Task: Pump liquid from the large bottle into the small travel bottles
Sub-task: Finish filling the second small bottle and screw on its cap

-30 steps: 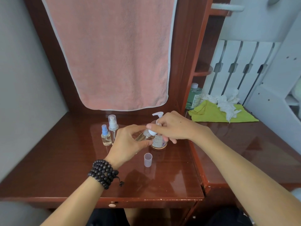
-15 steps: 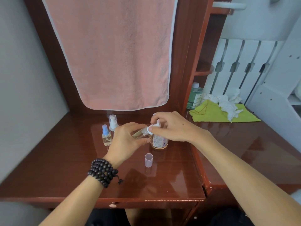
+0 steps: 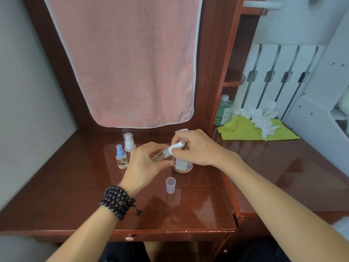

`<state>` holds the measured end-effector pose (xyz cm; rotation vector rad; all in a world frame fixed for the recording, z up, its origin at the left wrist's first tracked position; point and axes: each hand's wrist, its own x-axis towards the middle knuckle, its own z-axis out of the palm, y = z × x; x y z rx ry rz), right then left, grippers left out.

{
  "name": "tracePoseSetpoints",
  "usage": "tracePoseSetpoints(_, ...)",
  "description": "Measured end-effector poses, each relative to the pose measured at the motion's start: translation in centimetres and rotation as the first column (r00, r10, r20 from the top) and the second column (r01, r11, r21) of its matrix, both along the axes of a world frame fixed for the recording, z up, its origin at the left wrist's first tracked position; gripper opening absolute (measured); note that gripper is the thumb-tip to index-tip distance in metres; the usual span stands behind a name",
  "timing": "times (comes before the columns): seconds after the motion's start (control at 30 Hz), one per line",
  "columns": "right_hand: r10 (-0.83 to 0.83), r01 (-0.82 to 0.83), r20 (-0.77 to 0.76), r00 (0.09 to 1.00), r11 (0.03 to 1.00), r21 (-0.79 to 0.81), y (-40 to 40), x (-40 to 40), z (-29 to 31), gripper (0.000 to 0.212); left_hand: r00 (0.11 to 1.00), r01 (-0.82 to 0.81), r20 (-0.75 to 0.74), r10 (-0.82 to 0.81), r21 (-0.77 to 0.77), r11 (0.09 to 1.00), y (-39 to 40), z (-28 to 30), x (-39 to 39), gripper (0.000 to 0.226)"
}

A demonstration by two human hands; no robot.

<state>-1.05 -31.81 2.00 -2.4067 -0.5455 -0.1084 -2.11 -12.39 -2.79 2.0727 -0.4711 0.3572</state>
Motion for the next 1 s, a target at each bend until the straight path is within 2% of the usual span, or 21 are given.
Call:
tracePoseSetpoints(0.2, -0.09, 0.098, -0.088, 0.992, 0.991, 0.093, 0.5, -0.1, -0.2, 0.009, 0.989, -0.087, 0.132, 0.071, 0.119, 0.989, -0.5, -0.2, -0.2, 0.036)
tracePoseSetpoints(0.37, -0.079, 0.091, -0.16, 0.984, 0.994, 0.068, 0.9, -0.1, -0.9, 0.01, 0.995, -0.065, 0.078, 0.054, 0.142, 0.988, 0.3, -1.0, -0.1, 0.032)
tracePoseSetpoints(0.47, -0.048, 0.038, -0.26, 0.965, 0.998, -0.042, 0.5, 0.3, -1.2, 0.034, 0.994, -0.103, -0.011, 0.105, 0.127, 0.987, 1.6, -1.5, 0.0, 0.025)
tracePoseSetpoints(0.53, -0.031, -0.014, -0.339, 0.94, 0.992, -0.129, 0.6, 0.4, -1.8, 0.043, 0.987, -0.136, -0.079, 0.142, 0.083, 0.987, 2.7, -1.5, -0.1, 0.021)
tracePoseSetpoints(0.7, 0.024, -0.209, -0.388, 0.921, 0.872, -0.443, 3.3, 0.2, -5.5, 0.055, 0.975, -0.155, -0.161, 0.155, 0.012, 0.988, 4.2, -1.5, -0.5, 0.019)
tracePoseSetpoints(0.77, 0.028, -0.245, -0.388, 0.921, 0.818, -0.521, 4.4, 0.1, -6.8, 0.048, 0.974, -0.155, -0.171, 0.151, -0.01, 0.988, 4.4, -1.5, -0.5, 0.021)
tracePoseSetpoints(0.83, 0.018, -0.231, -0.36, 0.933, 0.796, -0.559, 4.7, 0.0, -7.3, 0.028, 0.972, -0.151, -0.184, 0.145, -0.022, 0.988, 4.7, -1.5, -0.5, 0.023)
tracePoseSetpoints(0.9, -0.042, -0.12, -0.312, 0.949, 0.868, -0.481, 4.6, 0.1, -6.4, 0.009, 0.971, -0.147, -0.196, 0.14, -0.024, 0.989, 4.9, -1.6, -0.4, 0.021)
tracePoseSetpoints(0.97, -0.163, 0.095, -0.262, 0.951, 0.962, -0.255, 4.3, 0.6, -4.6, 0.015, 0.969, -0.146, -0.208, 0.135, -0.035, 0.989, 5.1, -1.7, -0.3, 0.019)
tracePoseSetpoints(1.0, -0.213, 0.191, -0.237, 0.948, 0.975, -0.112, 4.3, 0.9, -3.6, 0.016, 0.968, -0.138, -0.219, 0.125, -0.047, 0.989, 5.2, -1.8, -0.3, 0.02)
